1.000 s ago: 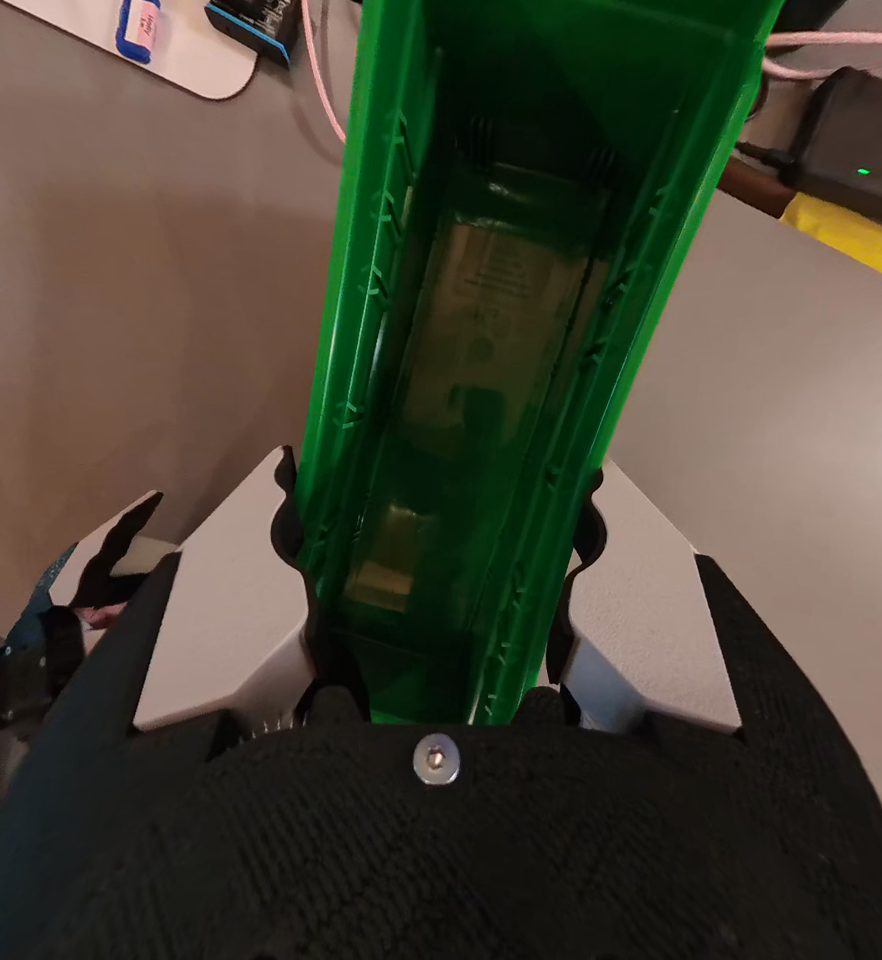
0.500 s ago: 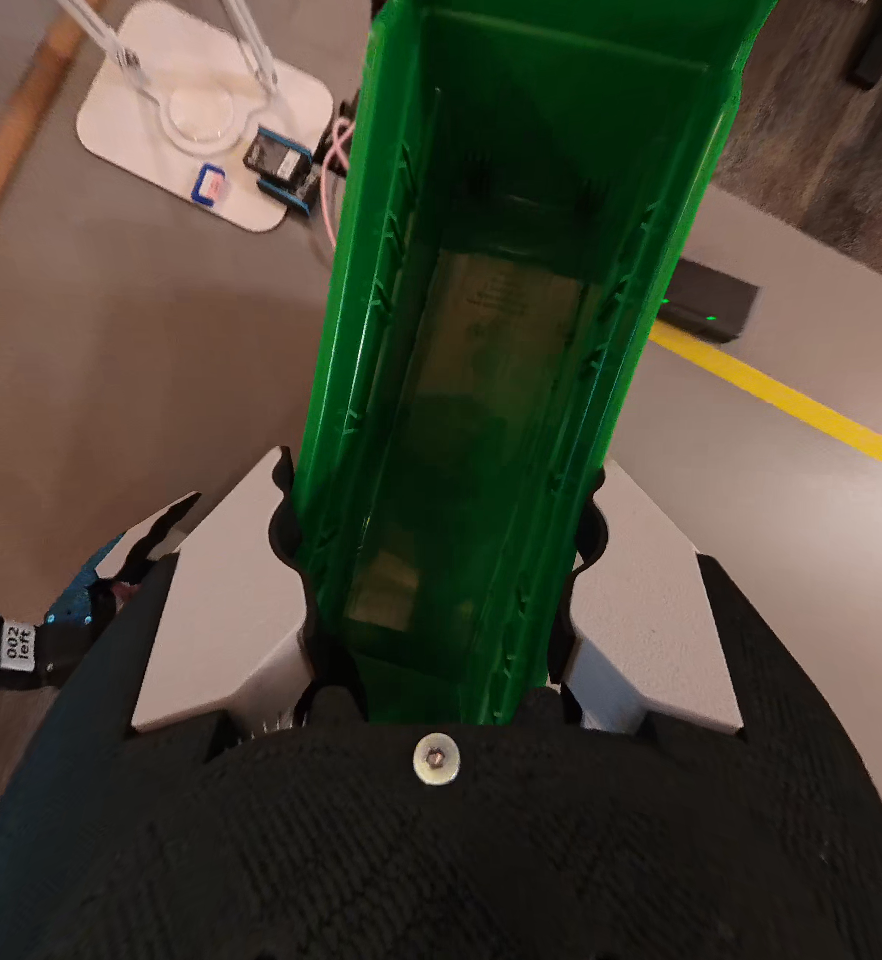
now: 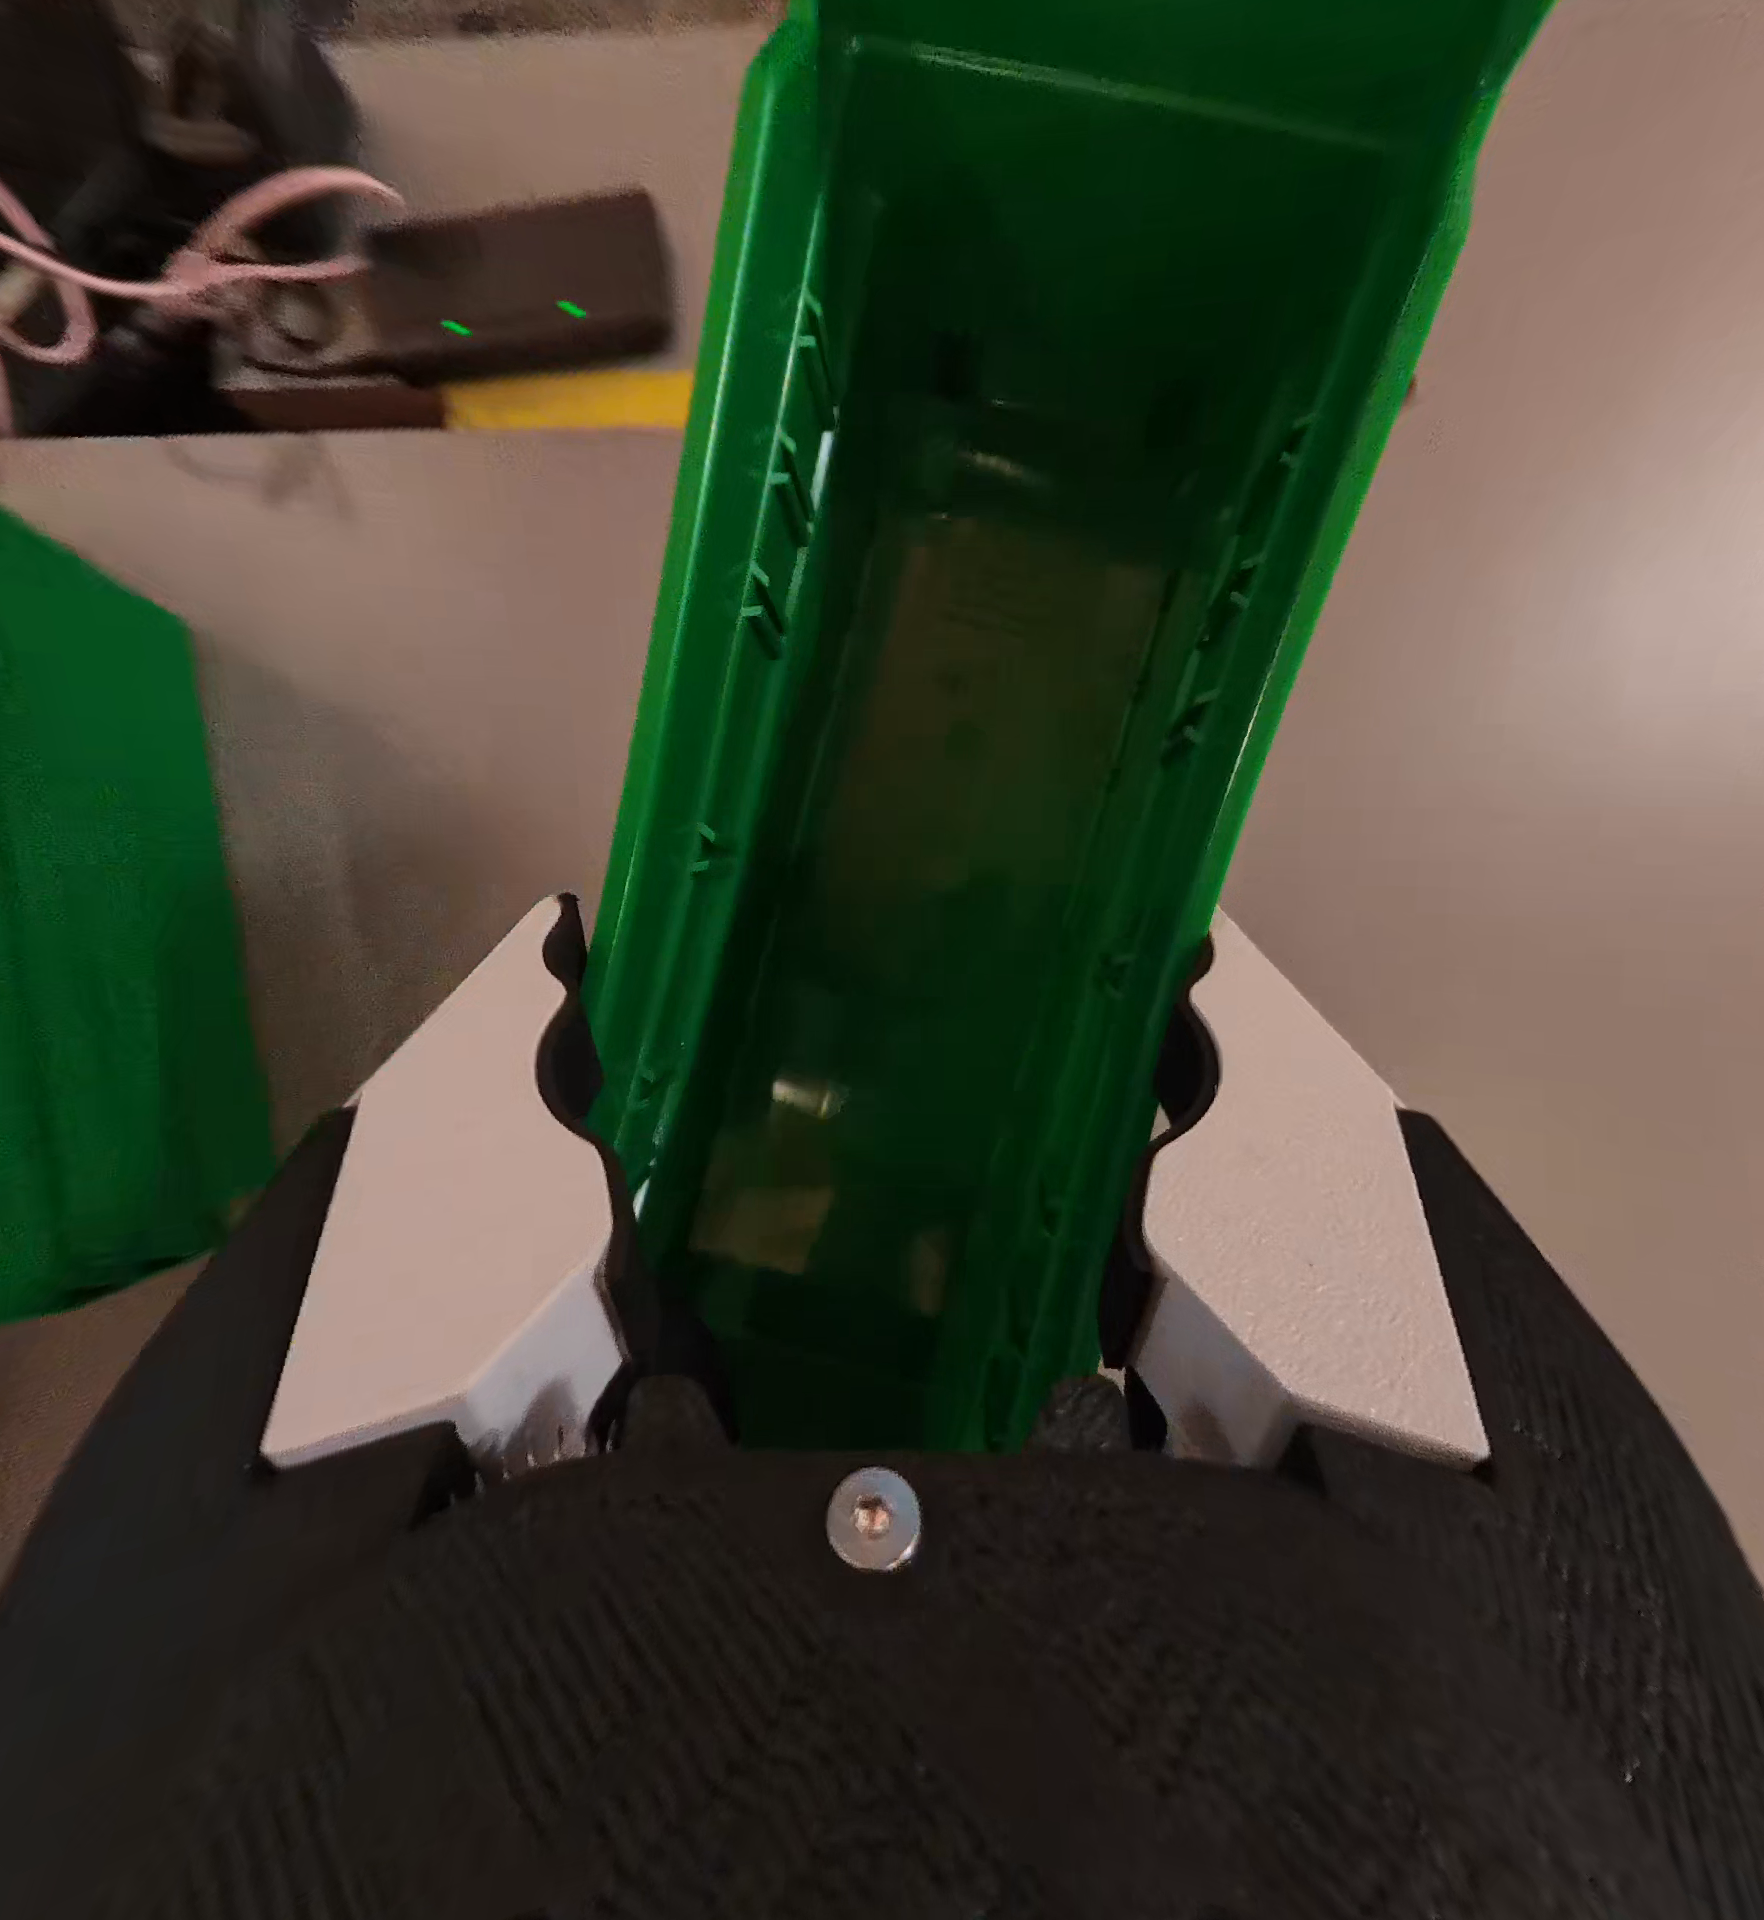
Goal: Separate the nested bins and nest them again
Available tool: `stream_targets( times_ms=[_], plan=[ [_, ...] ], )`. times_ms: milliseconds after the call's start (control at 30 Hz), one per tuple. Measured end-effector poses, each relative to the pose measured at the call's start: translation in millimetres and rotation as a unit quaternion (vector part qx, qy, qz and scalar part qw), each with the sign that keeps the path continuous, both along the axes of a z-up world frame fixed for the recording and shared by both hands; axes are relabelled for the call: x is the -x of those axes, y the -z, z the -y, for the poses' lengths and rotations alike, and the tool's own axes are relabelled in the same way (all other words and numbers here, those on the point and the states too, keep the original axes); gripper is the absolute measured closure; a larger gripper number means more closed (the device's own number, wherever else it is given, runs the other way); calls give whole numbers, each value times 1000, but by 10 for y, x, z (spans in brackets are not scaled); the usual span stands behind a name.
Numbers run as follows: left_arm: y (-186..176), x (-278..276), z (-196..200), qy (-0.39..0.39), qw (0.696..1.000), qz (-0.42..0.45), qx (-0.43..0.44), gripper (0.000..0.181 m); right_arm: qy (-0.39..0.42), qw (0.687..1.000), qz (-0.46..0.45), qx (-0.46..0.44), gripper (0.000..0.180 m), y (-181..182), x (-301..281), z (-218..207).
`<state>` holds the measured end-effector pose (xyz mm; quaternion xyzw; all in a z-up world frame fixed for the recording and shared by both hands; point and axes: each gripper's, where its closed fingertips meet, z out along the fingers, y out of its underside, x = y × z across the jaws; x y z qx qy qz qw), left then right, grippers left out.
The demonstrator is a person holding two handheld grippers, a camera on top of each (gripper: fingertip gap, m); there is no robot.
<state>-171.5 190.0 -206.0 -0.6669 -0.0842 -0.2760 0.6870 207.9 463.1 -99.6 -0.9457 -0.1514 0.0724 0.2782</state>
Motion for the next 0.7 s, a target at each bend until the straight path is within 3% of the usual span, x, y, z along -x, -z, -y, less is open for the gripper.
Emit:
stream_targets(
  times_ms=[233, 400, 433, 467, 633, 700],
  plan=[
    [10, 13, -11, 3, 1000, 11, 3, 51, 74, 997, -22, 29, 66, 975, -874, -82],
    [10, 29, -9, 6, 1000, 26, 2, 50, 45, 997, 0, 61, 61, 1371, -971, 13],
    [14, 30, -11, 7, 1000, 28, 3, 49, 31, 997, 13, 70, 52, 1446, -973, 47],
    [16, 30, -12, 8, 1000, 29, 3, 49, 24, 998, 14, 61, 57, 1450, -962, 35],
    [21, 34, -15, 10, 999, 36, 5, 49, 24, 997, 15, 65, 46, 1472, -946, 72],
    [22, 38, -17, 10, 999, 38, 5, 48, 43, 996, 32, 68, 34, 1448, -990, 71]
  ],
)
